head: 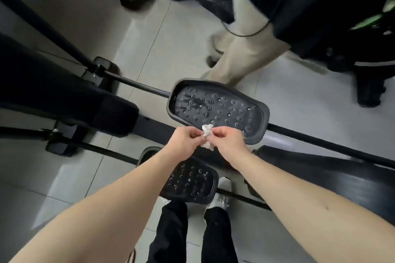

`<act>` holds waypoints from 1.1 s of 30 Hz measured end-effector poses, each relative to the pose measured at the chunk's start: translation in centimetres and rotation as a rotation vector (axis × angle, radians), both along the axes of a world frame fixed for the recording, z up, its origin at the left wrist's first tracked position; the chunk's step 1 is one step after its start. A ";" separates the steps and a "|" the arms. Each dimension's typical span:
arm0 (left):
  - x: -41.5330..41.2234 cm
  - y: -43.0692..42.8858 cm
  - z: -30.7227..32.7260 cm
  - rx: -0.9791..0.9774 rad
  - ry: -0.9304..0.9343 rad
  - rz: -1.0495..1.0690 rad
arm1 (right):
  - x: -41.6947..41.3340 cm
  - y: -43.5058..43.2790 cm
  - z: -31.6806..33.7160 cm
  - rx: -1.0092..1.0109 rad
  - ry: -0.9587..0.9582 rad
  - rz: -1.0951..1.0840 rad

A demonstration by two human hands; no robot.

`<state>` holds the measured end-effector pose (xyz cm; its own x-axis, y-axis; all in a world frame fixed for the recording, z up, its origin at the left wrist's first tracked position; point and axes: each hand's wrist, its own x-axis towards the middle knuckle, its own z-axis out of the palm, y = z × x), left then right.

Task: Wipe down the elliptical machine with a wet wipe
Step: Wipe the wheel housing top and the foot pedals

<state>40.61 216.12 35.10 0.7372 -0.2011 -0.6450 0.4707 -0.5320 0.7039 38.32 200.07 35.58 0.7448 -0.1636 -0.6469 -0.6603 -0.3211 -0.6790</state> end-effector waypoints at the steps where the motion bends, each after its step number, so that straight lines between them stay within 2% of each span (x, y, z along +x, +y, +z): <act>1: 0.6 0.0 -1.6 -0.006 0.011 -0.010 | 0.9 -0.1 -1.6 -0.028 0.007 0.008; 4: 2.4 -0.1 -6.1 0.032 0.047 0.051 | 4.1 -0.9 -6.6 -0.159 -0.020 0.031; 10: 5.5 1.9 -13.2 0.305 -0.032 0.429 | 12.0 0.0 -13.6 -0.416 -0.173 0.292; 16: 6.1 4.3 -18.3 0.280 -0.026 0.474 | 18.8 5.4 -21.1 -0.548 -0.437 0.569; 18: 6.1 4.6 -18.9 0.243 -0.042 0.479 | 19.0 7.2 -23.1 -0.606 -0.460 0.650; 20: 6.1 4.8 -19.0 0.217 -0.056 0.491 | 17.8 8.5 -23.9 -0.592 -0.517 0.787; 23: 6.2 5.2 -19.0 0.189 -0.042 0.500 | 15.8 7.9 -24.5 -0.404 -0.741 1.013; 25: 6.3 5.3 -18.9 0.186 -0.037 0.498 | 16.1 6.8 -24.4 -0.309 -0.774 1.186; 27: 6.6 5.4 -18.8 0.182 -0.034 0.506 | 17.6 6.1 -24.4 -0.364 -0.795 1.312; 29: 7.0 5.4 -18.7 0.178 -0.021 0.526 | 19.5 6.0 -24.7 -0.490 -0.793 1.190; 31: 7.3 5.4 -18.9 0.179 -0.016 0.536 | 20.7 6.4 -24.4 -0.600 -0.648 0.941; 33: 7.4 5.5 -19.1 0.188 -0.012 0.530 | 20.1 7.0 -24.1 -0.637 -0.596 0.900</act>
<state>48.03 221.58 16.01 0.7135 0.3164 -0.6251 0.7005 -0.3419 0.6265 58.44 207.07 11.53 0.9037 0.3951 -0.1649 0.3193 -0.8786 -0.3550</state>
